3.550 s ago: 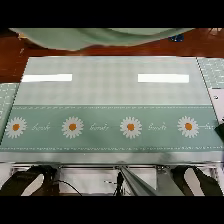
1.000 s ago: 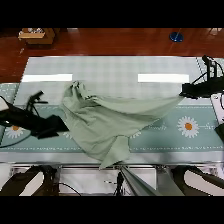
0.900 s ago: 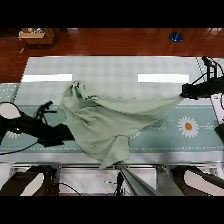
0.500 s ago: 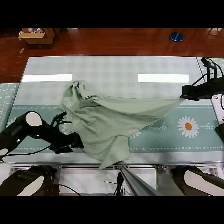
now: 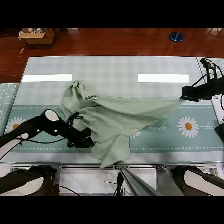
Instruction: Fold the shirts.
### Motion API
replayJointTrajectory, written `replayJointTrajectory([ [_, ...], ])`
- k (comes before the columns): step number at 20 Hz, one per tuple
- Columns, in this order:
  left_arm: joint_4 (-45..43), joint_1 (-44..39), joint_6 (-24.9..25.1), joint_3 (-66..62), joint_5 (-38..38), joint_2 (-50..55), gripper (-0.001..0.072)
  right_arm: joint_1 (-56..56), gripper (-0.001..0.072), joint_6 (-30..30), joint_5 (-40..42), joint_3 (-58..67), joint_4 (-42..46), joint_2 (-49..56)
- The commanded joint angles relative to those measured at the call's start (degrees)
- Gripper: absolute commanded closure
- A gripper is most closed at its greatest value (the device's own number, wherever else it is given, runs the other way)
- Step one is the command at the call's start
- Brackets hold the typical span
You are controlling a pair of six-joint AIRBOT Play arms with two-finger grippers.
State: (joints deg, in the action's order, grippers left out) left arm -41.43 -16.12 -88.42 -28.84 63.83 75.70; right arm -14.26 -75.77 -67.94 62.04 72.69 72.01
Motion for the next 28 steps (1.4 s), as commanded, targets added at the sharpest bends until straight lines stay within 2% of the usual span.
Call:
replayJointTrajectory([
  [1, 1.18, -0.26, 2.32, -3.48, -2.29, 4.83, 0.063, 0.04, 0.0684, -0.02, -1.53, -0.02, 0.72, 0.02],
  [2, 1.22, 0.04, 3.54, -5.01, -1.88, 4.39, 0.0679, 0.04, 0.0685, -0.02, -1.75, -0.02, 0.98, 0.02],
  [5, 1.2, 0.09, 7.19, -11.8, 3.37, -0.63, 0.068, 0.04, 0.0685, -0.17, -2.1, -0.02, -0.04, -1.44],
  [8, 1.2, 1.38, 8.22, -21.92, 5.14, -13.53, 0.0681, 0.04, 0.0685, 0.52, -1.62, 0.48, -5.31, -7.82],
  [12, 1.16, 12.5, 6.12, -42.36, 4.46, -31.71, 0.0681, 0.04, 0.0685, 0.52, -0.5, 7.19, -8.81, -21.57],
  [15, 0.07, 22.6, 6.16, -55.82, 2.1, -39.71, 0.068, 0.04, 0.0686, -1.2, 6.32, 16.87, -9.03, -30.95],
  [18, -6.27, 31.1, 6.14, -66.27, 2.34, -43.36, 0.068, 0.04, 0.0686, -8.24, 10.01, 27.58, 1.03, -35.69],
  [20, -8.35, 34.67, 6.08, -71.58, 3.37, -44.41, 0.068, 0.04, 0.0686, -10.95, 7.52, 34.23, 7.15, -36.85],
  [21, -8.28, 35.3, 4.13, -73.53, 4.26, -44.68, 0.068, 0.04, 0.0686, -10.99, 5.4, 37.33, 7.61, -37.07],
  [22, -7.45, 35.43, -0.35, -75.45, 6.29, -44.83, 0.0681, 0.04, 0.0686, -10.99, 2.73, 40.09, 7.52, -37.07],
  [25, -6.43, 35.39, -5.03, -80.89, 18.56, -45.9, 0.0682, 0.04, 0.0686, -10.99, -10.23, 47.08, 7.48, -37.13],
  [28, -7.85, 35.39, -7.48, -86.97, 26.71, -46.66, 0.0683, 0.09, 0.0686, -11.04, -22.88, 52.06, 6.99, -37.13],
])
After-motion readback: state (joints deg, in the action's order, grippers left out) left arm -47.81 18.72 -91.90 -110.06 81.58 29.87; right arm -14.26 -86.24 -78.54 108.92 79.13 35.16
